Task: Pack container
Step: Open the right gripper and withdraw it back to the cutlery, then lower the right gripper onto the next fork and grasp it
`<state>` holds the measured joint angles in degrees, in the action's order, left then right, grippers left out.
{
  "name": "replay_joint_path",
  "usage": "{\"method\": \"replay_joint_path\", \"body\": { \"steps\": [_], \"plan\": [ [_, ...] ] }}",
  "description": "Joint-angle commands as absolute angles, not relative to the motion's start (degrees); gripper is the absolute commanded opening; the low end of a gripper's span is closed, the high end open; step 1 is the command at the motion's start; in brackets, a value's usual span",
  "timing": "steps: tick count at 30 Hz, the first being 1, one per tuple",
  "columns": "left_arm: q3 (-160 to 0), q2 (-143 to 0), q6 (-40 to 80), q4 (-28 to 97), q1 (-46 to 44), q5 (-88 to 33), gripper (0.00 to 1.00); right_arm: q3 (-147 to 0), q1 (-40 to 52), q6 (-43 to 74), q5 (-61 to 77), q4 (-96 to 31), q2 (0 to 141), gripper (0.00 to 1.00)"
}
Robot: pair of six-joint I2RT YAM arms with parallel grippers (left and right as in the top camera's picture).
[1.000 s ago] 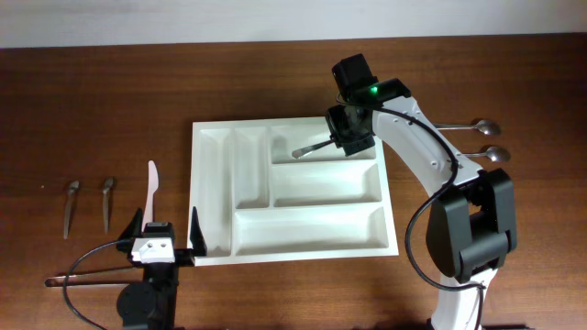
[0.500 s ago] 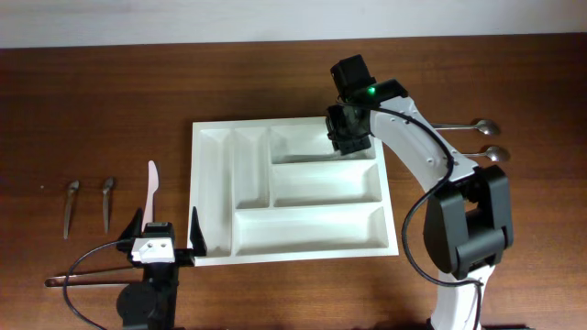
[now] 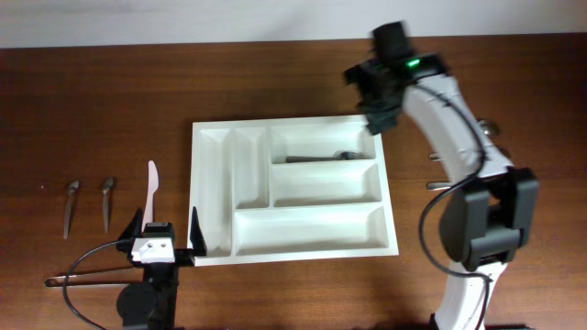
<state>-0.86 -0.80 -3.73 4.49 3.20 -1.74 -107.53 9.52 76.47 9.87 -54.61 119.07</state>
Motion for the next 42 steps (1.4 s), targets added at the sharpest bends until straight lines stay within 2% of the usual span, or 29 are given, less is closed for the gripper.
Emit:
{"method": "replay_joint_path", "body": {
  "steps": [1, 6, 10, 15, 25, 39, 42],
  "plan": [
    [-0.5, -0.3, -4.8, 4.5, 3.5, -2.2, 0.99, -109.4, 2.4, 72.2, 10.7, -61.3, 119.0, 1.00],
    [-0.5, -0.3, -4.8, 4.5, 3.5, -2.2, 0.99, -107.8, -7.2, 72.2, 2.5, -76.2, 119.2, 0.99],
    [-0.5, -0.3, -4.8, 4.5, 3.5, -2.2, 0.99, -104.7, -12.1, 70.7, -2.6, -79.3, 119.2, 0.99],
    [-0.5, -0.3, -4.8, 4.5, 3.5, -2.2, 0.99, -99.1, -16.4, 63.1, -5.0, -76.1, 119.2, 0.99],
    [-0.5, -0.3, -4.8, 4.5, 3.5, -2.2, 0.99, -90.4, -20.5, 57.3, -5.5, -66.5, 119.2, 0.99],
    [-0.5, -0.3, -4.8, 4.5, 3.5, -2.2, 0.99, -82.7, -21.1, 57.2, -5.2, -58.4, 119.2, 0.99],
    [-0.5, -0.3, -4.8, 4.5, 3.5, -2.2, 0.99, -82.7, -21.1, 54.2, -4.2, -56.2, 119.2, 0.99]
  ]
}}
